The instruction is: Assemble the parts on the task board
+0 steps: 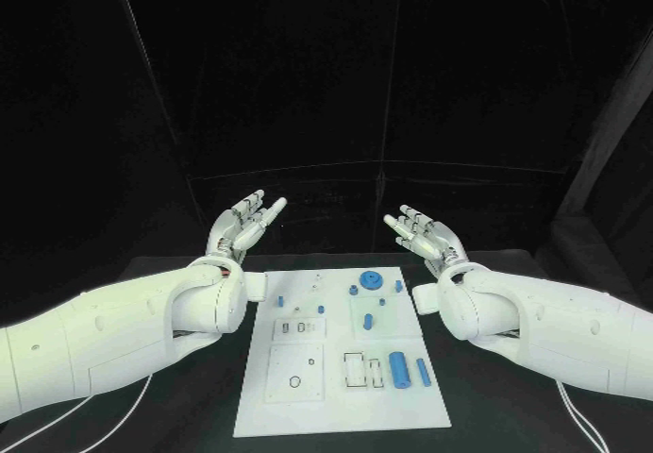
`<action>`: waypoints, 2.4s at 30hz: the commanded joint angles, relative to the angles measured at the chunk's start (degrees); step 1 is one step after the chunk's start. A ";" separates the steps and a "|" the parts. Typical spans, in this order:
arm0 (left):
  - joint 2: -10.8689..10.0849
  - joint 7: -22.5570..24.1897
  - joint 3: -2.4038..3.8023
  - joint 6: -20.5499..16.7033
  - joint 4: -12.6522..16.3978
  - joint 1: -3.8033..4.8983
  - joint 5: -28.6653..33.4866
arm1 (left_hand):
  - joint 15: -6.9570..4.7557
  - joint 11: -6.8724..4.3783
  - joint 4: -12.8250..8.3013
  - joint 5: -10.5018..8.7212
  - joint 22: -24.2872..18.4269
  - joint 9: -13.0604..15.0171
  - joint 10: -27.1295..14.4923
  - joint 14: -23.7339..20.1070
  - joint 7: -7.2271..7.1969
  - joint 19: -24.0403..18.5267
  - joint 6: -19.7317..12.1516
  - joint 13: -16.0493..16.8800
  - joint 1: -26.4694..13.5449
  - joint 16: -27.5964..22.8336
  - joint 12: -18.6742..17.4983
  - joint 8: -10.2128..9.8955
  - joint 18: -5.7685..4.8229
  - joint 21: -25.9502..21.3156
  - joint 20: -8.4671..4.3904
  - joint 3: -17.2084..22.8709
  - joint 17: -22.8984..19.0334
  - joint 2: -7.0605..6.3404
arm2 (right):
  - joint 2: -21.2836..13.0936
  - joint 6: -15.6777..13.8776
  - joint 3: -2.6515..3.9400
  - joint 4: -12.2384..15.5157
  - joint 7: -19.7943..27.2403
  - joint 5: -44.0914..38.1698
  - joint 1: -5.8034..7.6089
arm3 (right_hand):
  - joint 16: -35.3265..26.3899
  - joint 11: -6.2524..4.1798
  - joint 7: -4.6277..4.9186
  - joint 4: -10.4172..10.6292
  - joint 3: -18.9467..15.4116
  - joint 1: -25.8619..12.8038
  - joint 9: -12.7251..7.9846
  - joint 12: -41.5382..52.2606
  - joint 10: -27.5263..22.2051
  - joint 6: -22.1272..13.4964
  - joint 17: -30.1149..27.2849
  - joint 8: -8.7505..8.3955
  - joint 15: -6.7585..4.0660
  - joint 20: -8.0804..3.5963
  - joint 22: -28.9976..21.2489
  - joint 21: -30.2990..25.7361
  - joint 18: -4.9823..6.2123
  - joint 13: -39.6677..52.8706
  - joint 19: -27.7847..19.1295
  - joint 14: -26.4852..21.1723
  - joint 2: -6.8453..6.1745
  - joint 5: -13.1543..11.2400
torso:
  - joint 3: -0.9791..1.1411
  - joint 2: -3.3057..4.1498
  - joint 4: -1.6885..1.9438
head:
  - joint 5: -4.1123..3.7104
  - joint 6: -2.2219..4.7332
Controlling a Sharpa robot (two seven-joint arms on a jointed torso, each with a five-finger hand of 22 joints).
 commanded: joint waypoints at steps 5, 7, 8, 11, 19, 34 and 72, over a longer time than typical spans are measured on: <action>0.06 1.95 0.04 2.12 0.01 0.08 0.50 | 0.36 0.69 0.71 0.48 0.15 0.23 1.52 1.51 4.45 0.32 1.80 0.19 2.78 0.54 0.56 0.54 1.35 0.45 1.14 0.27 0.22 0.43 | 0.87 12.10 -0.85 -2.40 -4.76 -6.94 1.44 | 4.11 3.95 7.40 -6.04 0.73 9.97 1.20 2.74 16.22 12.17 1.65 2.04 2.98 0.74 2.28 4.32 4.02 1.33 16.61 19.23 0.66 -4.18 | 0.00 0.00 0.00 | 0.00 -0.01; 0.06 1.95 0.04 2.12 0.01 0.08 0.50 | 0.44 0.83 0.70 0.48 0.16 0.26 1.84 1.69 4.58 0.32 2.08 0.22 2.83 0.57 0.60 0.57 1.37 0.47 1.23 0.24 0.25 0.55 | 0.92 12.38 -0.90 -2.53 -4.87 -7.09 1.51 | 5.63 4.02 7.21 -7.21 1.09 11.26 1.63 4.30 23.89 16.96 2.07 2.92 2.60 0.75 2.89 5.81 4.71 1.89 21.49 26.02 0.18 -5.15 | 0.00 0.00 0.00 | 0.00 -0.01; -0.67 2.38 0.04 3.46 -0.96 0.09 0.50 | 0.51 0.96 0.67 0.48 0.17 0.29 2.13 1.90 4.70 0.34 2.35 0.25 2.88 0.61 0.63 0.61 1.38 0.48 1.30 0.21 0.28 0.65 | 0.07 9.65 -0.86 -4.01 -4.59 -16.20 1.57 | 6.74 3.52 6.91 -8.04 1.36 12.15 1.92 5.47 29.47 20.52 2.35 3.58 2.02 0.69 3.27 6.87 5.26 2.22 24.54 31.22 -0.10 -5.54 | -0.01 0.14 -0.07 | 0.12 -0.71; -1.44 2.42 0.04 3.88 -0.03 0.09 0.50 | 1.01 1.68 0.45 0.52 0.33 0.43 4.10 4.21 5.29 1.04 3.82 0.44 3.18 1.06 0.91 0.82 1.36 0.71 1.75 0.05 0.61 1.01 | -0.17 8.77 -0.84 -4.34 -4.83 -21.12 1.97 | 8.22 1.67 5.70 -10.03 2.44 14.20 2.71 7.26 37.09 31.39 2.48 5.62 0.11 0.60 3.67 8.78 7.01 2.31 28.86 38.40 -0.29 -6.01 | -0.05 0.65 0.14 | 0.11 -0.56; -3.68 4.18 0.03 5.68 3.20 0.10 0.50 | 2.77 3.63 -1.09 0.57 1.86 1.64 23.43 21.79 6.88 8.84 17.84 1.84 4.80 4.93 4.31 3.44 -0.11 3.39 2.13 -0.53 2.70 2.50 | -0.38 6.83 -0.80 -4.42 -6.95 -33.89 3.89 | 9.33 -1.28 3.89 -10.89 4.00 14.12 2.35 6.79 46.61 41.74 2.72 5.54 -3.52 -2.49 4.13 12.49 7.57 1.99 38.29 50.69 -0.25 -8.35 | -0.01 2.40 0.89 | -0.11 0.36; -7.26 3.86 0.05 8.08 9.58 0.22 -1.59 | -0.14 1.46 -4.59 0.58 6.07 2.04 41.38 38.34 5.83 36.12 33.67 2.34 7.85 10.12 6.27 5.64 2.17 13.74 1.59 -1.66 4.92 2.71 | 1.35 11.34 0.64 -6.28 -18.74 -65.84 7.06 | 14.14 -4.50 2.21 -15.14 8.31 14.50 2.38 3.89 56.60 48.25 7.91 4.02 -9.14 -9.12 9.18 23.87 7.22 2.20 51.30 68.63 -2.90 -8.17 | -0.96 6.36 2.50 | -1.59 1.33; -7.84 1.03 0.09 13.04 12.99 0.32 -3.57 | -0.75 0.97 -4.77 0.59 5.83 2.04 44.25 40.04 5.70 39.08 35.34 2.69 7.47 11.11 6.79 5.74 2.16 14.23 1.03 -3.21 5.86 2.79 | 5.02 23.96 0.99 -6.77 -28.92 -87.56 7.63 | 46.28 -4.91 1.11 -12.53 15.32 10.53 2.37 3.25 50.40 45.47 38.63 2.63 -10.44 -10.40 21.83 44.97 7.35 2.32 53.39 73.47 -8.76 -8.88 | -1.31 10.24 4.45 | -3.14 0.80</action>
